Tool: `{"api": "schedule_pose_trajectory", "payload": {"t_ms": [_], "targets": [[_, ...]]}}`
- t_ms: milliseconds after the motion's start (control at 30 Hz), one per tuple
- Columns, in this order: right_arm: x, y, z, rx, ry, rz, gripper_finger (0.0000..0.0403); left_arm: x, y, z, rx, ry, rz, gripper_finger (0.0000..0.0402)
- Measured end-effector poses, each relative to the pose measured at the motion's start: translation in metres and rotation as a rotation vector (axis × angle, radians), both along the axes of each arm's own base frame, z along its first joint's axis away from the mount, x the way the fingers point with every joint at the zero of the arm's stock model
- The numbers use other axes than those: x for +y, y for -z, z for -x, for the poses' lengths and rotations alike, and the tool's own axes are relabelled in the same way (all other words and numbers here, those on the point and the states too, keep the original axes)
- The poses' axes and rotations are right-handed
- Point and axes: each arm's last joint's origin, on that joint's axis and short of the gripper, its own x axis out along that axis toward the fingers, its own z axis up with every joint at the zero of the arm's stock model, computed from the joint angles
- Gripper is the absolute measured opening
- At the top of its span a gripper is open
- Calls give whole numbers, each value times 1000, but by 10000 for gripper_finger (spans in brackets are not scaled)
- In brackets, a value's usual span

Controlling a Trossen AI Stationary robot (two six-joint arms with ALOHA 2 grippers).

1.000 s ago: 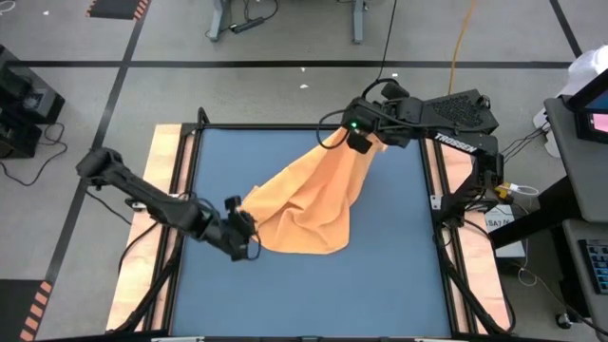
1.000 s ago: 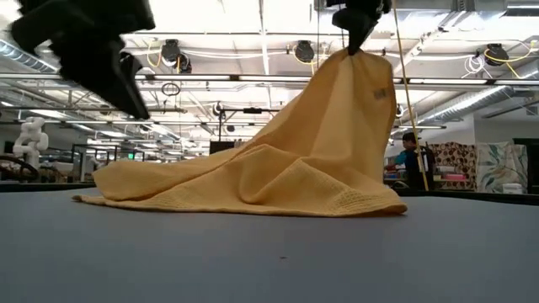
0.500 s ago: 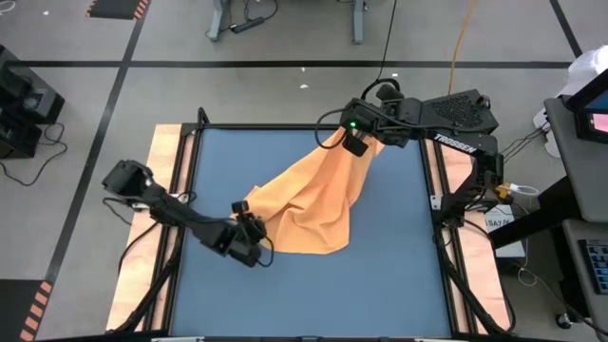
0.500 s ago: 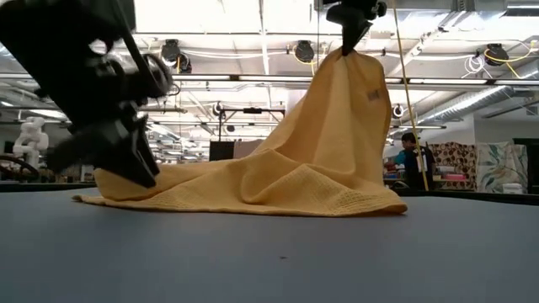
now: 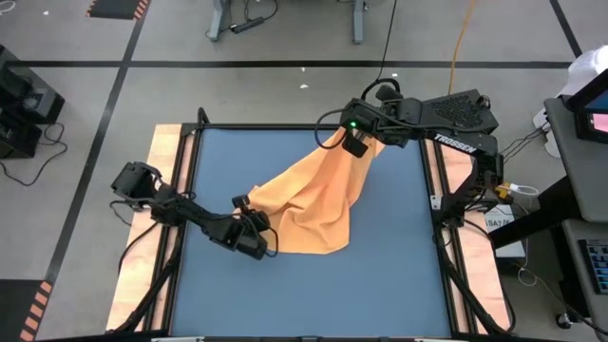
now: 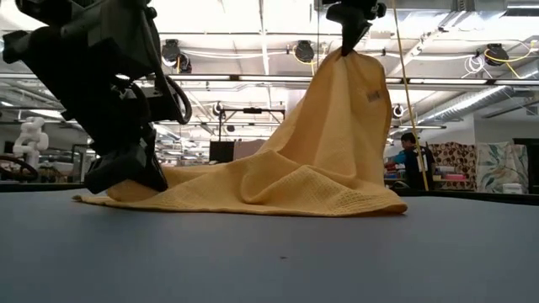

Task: Roll towel into tight, uniform cylinder
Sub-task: Fold the orange microfiber cloth

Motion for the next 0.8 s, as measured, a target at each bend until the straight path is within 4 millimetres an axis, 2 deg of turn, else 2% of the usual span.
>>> {"api": "schedule_pose_trajectory", "payload": {"t_ms": [33, 167, 267, 367, 533, 633, 800], "targets": [[0, 0, 0, 0, -1, 0, 0, 1, 0, 0, 3, -4, 3, 13], [1, 0, 0, -6, 2, -4, 0, 5, -3, 3, 49, -3, -12, 6], [1, 1, -1, -16, -13, -36, 0, 2, -22, 6, 63, -17, 66, 4], [2, 1, -1, -17, -17, -44, 0, -6, -41, 17, 112, 20, 197, 15], [2, 1, -1, -25, -11, -45, 0, -22, -63, 42, 140, 157, 225, 71], [1, 1, -2, -31, -6, -46, 0, -28, -63, 51, 188, 237, 163, 112], [1, 2, -2, -31, -7, -48, 0, -37, -53, 49, 243, 345, 45, 172]]}}
